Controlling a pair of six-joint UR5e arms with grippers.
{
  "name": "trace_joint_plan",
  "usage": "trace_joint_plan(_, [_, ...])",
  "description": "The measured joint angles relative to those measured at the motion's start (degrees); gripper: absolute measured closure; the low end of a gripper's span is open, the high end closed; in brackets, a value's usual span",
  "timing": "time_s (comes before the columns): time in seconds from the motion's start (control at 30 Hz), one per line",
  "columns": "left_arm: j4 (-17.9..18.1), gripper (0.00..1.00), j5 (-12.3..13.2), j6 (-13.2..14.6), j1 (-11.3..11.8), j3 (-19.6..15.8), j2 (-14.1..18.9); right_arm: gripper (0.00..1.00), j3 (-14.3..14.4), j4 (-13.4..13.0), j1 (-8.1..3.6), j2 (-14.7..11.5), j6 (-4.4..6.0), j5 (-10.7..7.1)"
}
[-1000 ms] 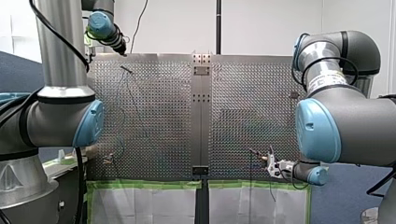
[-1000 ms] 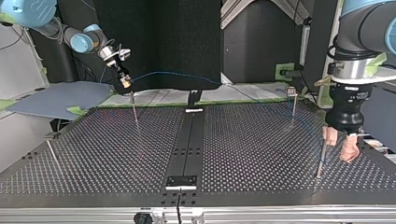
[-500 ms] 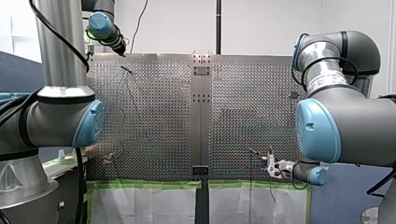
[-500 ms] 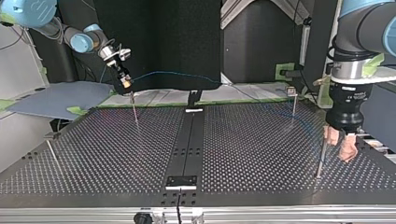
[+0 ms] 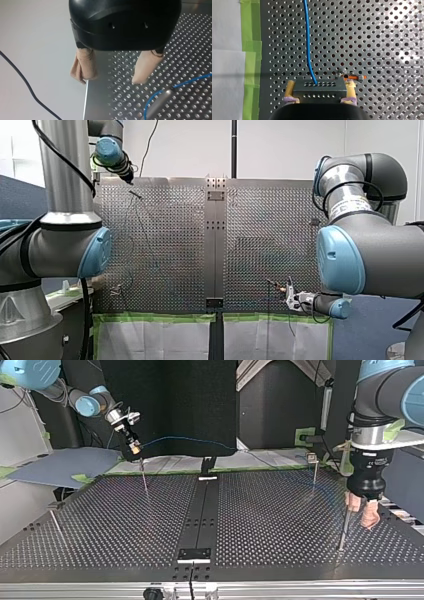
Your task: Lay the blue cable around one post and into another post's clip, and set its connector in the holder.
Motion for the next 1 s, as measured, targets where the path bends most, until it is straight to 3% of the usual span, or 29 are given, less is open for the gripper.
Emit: trace_joint_plan(1.0, [0.38,0.0,-0.36,-0.65,-0.01,-0.66,-0.3,1.0,-0.01,0.0,0.24,0.04,-0.15,0.0])
